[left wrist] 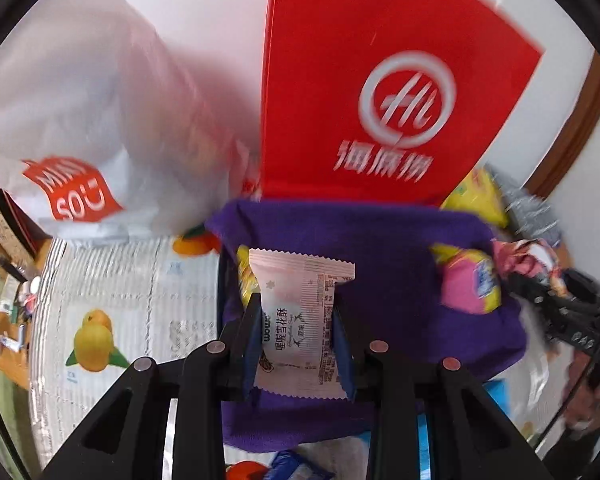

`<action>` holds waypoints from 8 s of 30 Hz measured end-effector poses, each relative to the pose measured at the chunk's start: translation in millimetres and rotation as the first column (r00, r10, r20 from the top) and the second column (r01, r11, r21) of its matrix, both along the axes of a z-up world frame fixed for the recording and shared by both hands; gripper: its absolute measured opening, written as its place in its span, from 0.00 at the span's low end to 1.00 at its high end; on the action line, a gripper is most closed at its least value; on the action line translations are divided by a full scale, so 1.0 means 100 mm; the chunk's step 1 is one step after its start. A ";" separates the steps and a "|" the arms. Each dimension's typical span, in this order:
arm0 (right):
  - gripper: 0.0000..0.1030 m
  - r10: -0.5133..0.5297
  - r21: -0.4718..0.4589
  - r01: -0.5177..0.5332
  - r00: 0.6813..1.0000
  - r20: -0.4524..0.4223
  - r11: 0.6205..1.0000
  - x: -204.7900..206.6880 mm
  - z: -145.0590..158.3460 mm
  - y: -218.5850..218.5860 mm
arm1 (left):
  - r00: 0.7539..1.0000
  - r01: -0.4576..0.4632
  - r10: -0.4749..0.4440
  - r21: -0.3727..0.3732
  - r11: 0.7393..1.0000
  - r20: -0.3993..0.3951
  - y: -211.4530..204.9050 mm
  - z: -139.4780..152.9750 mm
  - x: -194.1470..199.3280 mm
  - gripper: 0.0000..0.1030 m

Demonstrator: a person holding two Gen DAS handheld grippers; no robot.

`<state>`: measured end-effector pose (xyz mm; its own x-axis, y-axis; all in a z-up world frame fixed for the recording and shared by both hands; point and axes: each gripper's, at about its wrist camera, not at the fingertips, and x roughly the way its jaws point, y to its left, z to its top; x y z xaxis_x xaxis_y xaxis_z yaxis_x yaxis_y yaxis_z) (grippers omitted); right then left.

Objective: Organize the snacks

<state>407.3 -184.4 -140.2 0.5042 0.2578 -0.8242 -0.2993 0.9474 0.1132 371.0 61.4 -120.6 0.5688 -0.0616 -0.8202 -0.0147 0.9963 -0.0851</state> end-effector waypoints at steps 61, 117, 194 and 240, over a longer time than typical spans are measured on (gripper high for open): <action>0.84 -0.051 -0.079 0.062 0.989 0.140 0.995 -0.07 0.25 0.04 | 0.993 -0.003 -0.001 -0.035 0.999 -0.117 -0.08 -0.28 0.14 0.48; 0.80 0.239 0.101 -0.229 0.965 -0.108 0.968 -2.21 -0.65 0.18 | 0.998 0.064 -0.065 0.018 0.998 0.018 0.03 0.15 -1.74 0.66; 0.51 -0.109 -0.040 0.117 0.980 0.166 0.992 -2.32 0.17 -0.15 | 0.997 0.054 -0.049 -0.074 0.996 0.066 -0.11 0.03 -1.98 0.28; 0.50 -0.065 0.078 0.050 0.975 0.214 0.996 -0.57 0.81 0.47 | 0.990 0.045 -0.038 -0.047 0.998 0.138 -0.12 0.67 -0.68 0.28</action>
<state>350.7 -137.5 -58.7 0.6843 0.2772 -0.6745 -0.2693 0.9556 0.1195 303.4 49.4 -53.5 0.6713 -0.1264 -0.7303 0.0419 0.9903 -0.1328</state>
